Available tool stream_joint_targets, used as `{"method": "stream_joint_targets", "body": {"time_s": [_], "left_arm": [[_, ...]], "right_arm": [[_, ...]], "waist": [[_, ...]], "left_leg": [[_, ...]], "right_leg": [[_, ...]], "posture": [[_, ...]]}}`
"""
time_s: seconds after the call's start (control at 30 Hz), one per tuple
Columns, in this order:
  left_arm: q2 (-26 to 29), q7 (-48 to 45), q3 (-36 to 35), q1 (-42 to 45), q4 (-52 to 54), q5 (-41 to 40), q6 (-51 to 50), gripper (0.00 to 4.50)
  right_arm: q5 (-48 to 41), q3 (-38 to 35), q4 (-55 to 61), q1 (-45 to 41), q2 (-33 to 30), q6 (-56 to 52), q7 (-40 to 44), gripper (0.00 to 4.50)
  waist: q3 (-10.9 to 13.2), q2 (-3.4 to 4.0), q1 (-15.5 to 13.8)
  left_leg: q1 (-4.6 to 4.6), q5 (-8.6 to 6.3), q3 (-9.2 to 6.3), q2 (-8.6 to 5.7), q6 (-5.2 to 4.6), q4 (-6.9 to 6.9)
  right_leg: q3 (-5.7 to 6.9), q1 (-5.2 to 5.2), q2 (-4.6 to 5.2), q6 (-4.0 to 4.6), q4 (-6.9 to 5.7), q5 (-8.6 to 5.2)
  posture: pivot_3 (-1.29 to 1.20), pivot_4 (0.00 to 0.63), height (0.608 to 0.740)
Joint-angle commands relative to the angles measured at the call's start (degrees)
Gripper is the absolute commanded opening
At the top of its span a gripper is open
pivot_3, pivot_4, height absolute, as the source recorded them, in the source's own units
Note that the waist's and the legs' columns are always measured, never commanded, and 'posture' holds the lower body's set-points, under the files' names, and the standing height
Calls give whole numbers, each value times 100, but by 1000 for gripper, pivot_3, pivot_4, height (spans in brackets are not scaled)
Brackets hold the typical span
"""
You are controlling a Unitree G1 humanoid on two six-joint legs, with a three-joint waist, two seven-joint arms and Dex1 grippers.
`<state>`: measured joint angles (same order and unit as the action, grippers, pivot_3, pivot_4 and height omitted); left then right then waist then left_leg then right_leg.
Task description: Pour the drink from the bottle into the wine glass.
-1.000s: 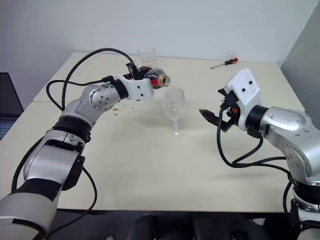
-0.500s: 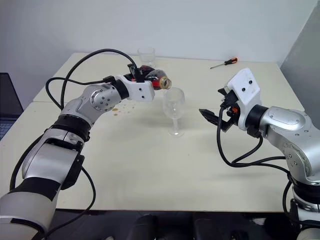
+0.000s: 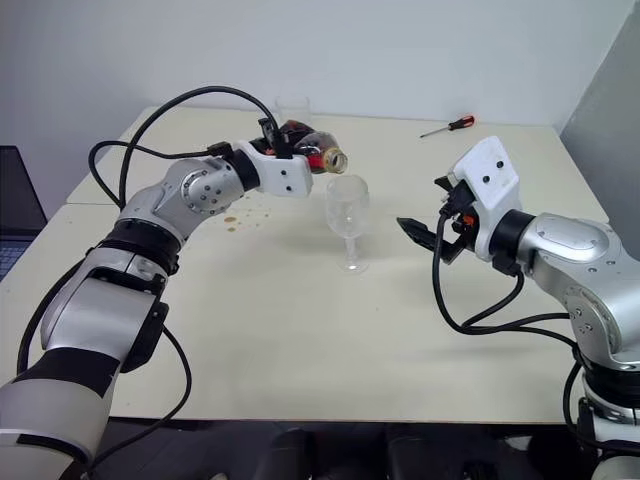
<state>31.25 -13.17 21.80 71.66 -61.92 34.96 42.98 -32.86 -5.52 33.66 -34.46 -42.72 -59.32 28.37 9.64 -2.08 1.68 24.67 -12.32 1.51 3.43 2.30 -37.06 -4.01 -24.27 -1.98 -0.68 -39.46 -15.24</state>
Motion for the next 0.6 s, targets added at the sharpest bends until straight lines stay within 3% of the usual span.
{"method": "stream_joint_targets", "body": {"time_s": [0.03,0.6], "left_arm": [[81,114,-20,288,35,-5,73,791],[151,97,40,350,-102,128,164,791]], "right_arm": [[-31,-129,185,-37,3,48,-52,4500],[-23,-117,199,23,58,73,-127,4500]], "waist": [[0,0,0],[0,0,1]], "left_leg": [[-1,0,0,0,0,-1],[-4,1,1,-1,0,-3]], "right_leg": [[0,0,0,0,-4,0],[-2,0,0,0,-11,0]], "posture": [[0,150,740],[0,150,740]]}}
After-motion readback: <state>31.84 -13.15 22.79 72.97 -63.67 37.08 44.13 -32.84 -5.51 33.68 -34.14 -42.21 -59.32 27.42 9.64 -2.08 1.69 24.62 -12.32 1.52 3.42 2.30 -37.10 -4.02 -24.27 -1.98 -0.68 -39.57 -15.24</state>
